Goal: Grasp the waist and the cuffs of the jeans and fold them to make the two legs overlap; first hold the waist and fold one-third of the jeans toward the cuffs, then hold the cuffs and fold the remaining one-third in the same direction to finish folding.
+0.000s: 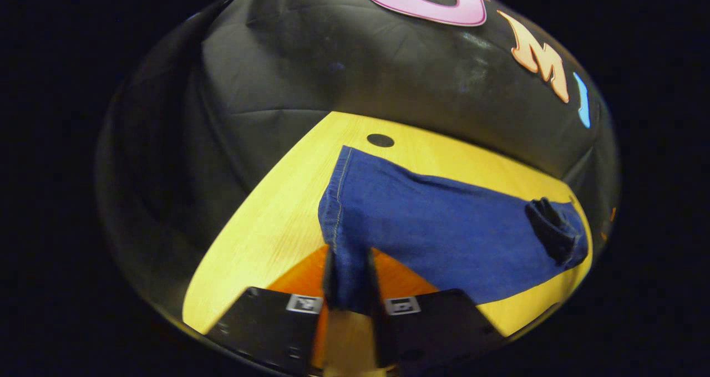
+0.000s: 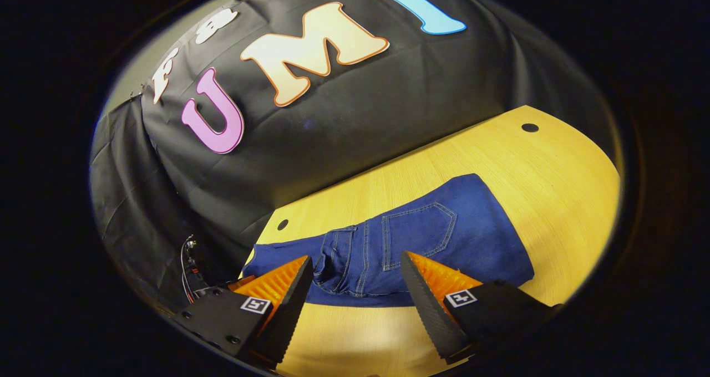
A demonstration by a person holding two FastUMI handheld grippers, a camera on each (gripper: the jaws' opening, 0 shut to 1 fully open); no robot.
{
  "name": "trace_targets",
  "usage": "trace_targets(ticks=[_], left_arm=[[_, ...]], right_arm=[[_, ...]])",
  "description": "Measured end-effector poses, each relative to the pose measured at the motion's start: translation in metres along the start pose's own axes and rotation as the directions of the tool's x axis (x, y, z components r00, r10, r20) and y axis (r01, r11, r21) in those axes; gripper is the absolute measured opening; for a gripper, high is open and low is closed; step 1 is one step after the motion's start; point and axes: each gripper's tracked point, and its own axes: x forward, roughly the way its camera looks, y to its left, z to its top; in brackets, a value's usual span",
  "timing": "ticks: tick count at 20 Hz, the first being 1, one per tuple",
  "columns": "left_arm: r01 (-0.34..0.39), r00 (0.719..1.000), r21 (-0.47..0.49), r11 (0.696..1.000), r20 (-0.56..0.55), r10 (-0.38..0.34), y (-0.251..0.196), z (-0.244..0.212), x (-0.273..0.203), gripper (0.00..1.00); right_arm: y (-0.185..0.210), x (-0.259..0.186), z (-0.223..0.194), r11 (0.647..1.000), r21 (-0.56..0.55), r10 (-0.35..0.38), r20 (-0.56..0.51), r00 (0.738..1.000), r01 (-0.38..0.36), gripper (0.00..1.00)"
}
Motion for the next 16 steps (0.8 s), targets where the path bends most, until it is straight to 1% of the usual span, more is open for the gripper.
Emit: trace_targets(ticks=[1,2,4,5,7,10,11,12,13,16], left_arm=[[0.018,1.000,-0.029,0.999,0.018,-0.017,-0.001,0.002,0.000,0.11],[0.026,0.999,-0.063,0.998,0.021,-0.024,0.004,0.001,-0.001,0.06],[0.036,0.999,-0.142,0.989,0.002,-0.036,0.002,0.003,0.000,0.01],[0.039,0.999,-0.182,0.982,-0.012,-0.041,0.001,0.003,-0.001,0.00],[0.054,0.999,-0.246,0.968,0.005,-0.054,-0.004,0.013,-0.006,0.00],[0.128,0.991,-0.294,0.947,0.085,-0.107,-0.026,0.046,-0.024,0.00],[0.156,0.986,-0.295,0.943,0.108,-0.129,-0.037,0.056,-0.033,0.00],[0.179,0.981,-0.283,0.942,0.123,-0.150,-0.051,0.066,-0.041,0.02],[0.196,0.977,-0.259,0.946,0.134,-0.165,-0.065,0.075,-0.048,0.00],[0.230,0.967,-0.173,0.958,0.153,-0.205,-0.114,0.093,-0.065,0.00]], right_arm=[[-0.001,-0.001,0.001,1.000,-0.001,-0.003,0.001,1.000,0.003,0.98],[-0.002,-0.004,0.002,1.000,0.000,-0.004,0.001,1.000,0.004,0.98],[-0.005,-0.009,0.006,1.000,0.003,-0.010,0.006,1.000,0.010,0.98],[-0.007,-0.012,0.010,1.000,0.004,-0.016,0.015,1.000,0.015,0.98],[-0.012,-0.019,0.019,1.000,0.004,-0.024,0.034,0.999,0.024,0.98],[-0.023,-0.031,0.031,0.999,0.021,-0.027,0.058,0.998,0.026,0.98],[-0.028,-0.035,0.035,0.999,0.032,-0.028,0.067,0.997,0.026,0.98],[-0.033,-0.040,0.041,0.999,0.042,-0.029,0.078,0.997,0.026,0.98],[-0.039,-0.044,0.045,0.998,0.051,-0.031,0.088,0.996,0.027,0.98],[-0.060,-0.059,0.059,0.997,0.074,-0.030,0.104,0.994,0.023,0.98]])
